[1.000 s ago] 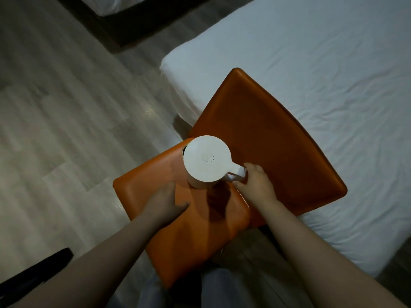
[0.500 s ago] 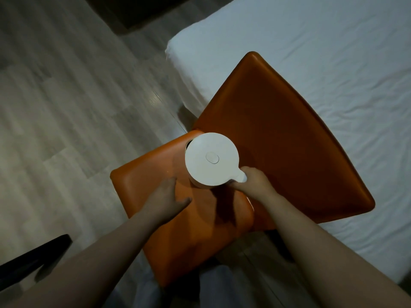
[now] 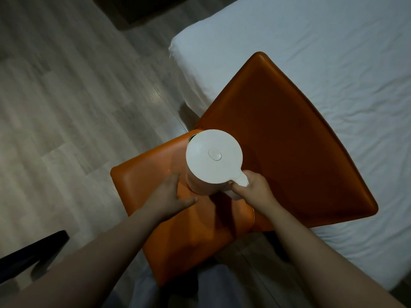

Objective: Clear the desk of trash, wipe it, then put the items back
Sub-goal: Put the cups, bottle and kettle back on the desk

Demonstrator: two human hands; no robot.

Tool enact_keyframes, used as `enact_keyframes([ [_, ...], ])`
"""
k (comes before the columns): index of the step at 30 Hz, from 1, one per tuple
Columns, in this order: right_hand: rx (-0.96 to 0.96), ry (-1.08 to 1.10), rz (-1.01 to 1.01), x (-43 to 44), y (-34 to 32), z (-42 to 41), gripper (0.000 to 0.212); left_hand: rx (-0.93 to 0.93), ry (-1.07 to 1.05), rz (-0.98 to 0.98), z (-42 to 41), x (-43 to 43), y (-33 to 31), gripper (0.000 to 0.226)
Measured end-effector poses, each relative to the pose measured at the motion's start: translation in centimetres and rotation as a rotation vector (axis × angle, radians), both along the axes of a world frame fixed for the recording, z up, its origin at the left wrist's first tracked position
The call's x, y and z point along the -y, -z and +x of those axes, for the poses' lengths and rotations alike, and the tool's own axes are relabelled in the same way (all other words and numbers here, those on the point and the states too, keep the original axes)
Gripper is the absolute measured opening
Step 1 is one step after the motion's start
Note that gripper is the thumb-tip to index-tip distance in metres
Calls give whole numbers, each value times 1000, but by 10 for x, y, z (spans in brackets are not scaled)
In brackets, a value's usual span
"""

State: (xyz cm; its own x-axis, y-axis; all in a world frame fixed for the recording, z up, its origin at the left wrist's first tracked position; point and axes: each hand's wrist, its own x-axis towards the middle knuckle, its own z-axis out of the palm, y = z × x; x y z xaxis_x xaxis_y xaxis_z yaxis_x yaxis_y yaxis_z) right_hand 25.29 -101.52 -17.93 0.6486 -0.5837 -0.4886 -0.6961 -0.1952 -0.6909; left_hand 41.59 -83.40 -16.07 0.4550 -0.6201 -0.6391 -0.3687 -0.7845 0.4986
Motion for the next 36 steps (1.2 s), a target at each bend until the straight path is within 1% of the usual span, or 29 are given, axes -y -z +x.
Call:
enact_keyframes([
  [3, 35, -37, -20, 0, -21, 2, 30, -36, -29, -113, 1, -3, -4, 98],
  [5, 49, -73, -52, 2, -36, 3, 29, -45, -57, -211, 2, -6, -11, 109],
  [8, 75, -119, -67, 2, -60, 6, 25, -7, -95, -295, 4, -9, -25, 121],
  [10, 99, -142, -62, 0, -78, 7, 25, 15, -122, -341, 5, -10, -39, 126],
  [13, 120, -211, -49, -4, -109, 8, 25, -7, -165, -459, 2, -14, -62, 121],
  [16, 148, -263, -58, -8, -138, 9, 27, -15, -225, -527, -5, -20, -89, 116],
  [19, 182, -332, -79, -12, -167, 12, 31, 15, -291, -553, -15, -31, -116, 113],
  [23, 208, -449, -108, -19, -199, 18, 30, 111, -379, -534, -27, -51, -148, 119],
  [26, 219, -532, -92, -29, -221, 29, 27, 165, -465, -573, -35, -70, -165, 105],
  [28, 237, -580, -81, -39, -237, 36, 28, 162, -545, -584, -40, -87, -172, 100],
  [30, 263, -634, -69, -54, -252, 44, 27, 182, -631, -589, -45, -105, -178, 105],
  [32, 285, -684, -60, -71, -268, 52, 26, 205, -691, -631, -51, -124, -188, 101],
  [36, 271, -792, -57, -114, -288, 68, 17, 230, -800, -679, -62, -172, -205, 105],
])
